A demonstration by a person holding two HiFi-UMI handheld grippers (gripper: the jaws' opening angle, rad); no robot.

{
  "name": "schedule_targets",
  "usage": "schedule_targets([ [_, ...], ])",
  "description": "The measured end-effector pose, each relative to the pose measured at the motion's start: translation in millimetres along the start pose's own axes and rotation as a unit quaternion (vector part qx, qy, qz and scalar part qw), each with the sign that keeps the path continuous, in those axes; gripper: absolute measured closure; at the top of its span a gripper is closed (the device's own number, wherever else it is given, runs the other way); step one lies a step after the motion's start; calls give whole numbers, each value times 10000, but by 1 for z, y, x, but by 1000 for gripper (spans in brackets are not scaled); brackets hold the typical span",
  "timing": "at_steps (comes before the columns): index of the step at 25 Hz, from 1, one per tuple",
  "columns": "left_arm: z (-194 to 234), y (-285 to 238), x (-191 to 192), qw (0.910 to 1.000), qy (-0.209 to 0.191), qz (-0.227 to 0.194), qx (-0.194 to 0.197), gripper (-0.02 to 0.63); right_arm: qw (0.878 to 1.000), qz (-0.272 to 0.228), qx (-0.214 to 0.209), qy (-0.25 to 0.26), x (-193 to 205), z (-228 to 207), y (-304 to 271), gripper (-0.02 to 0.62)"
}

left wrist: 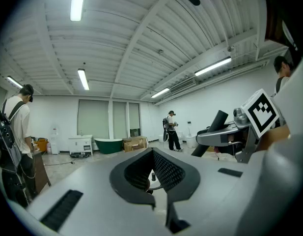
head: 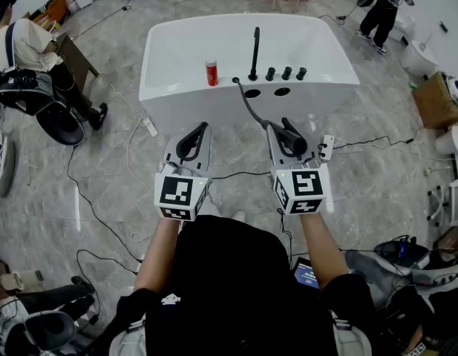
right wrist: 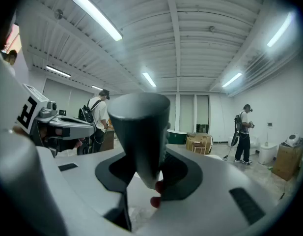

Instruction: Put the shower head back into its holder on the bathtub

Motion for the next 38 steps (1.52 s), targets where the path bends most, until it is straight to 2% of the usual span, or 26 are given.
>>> schedule_targets([
  [20, -2, -15, -1, 9999, -65, 91, -76, 595, 9996, 5, -137, -246, 1, -12, -10, 459],
  [38, 31, -87, 3, 9996, 61, 227, -163, 595, 9992, 165, -233, -271, -5, -48, -81, 459],
])
Point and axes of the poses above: the fingertips, and each gripper's own axes: y backward along the fingers, z to its left, x out of its underside, the point moved 1 cm from there along y, backward along the fingers, and after that the axes turned 5 degrees about -y, right-handed, at the moved point
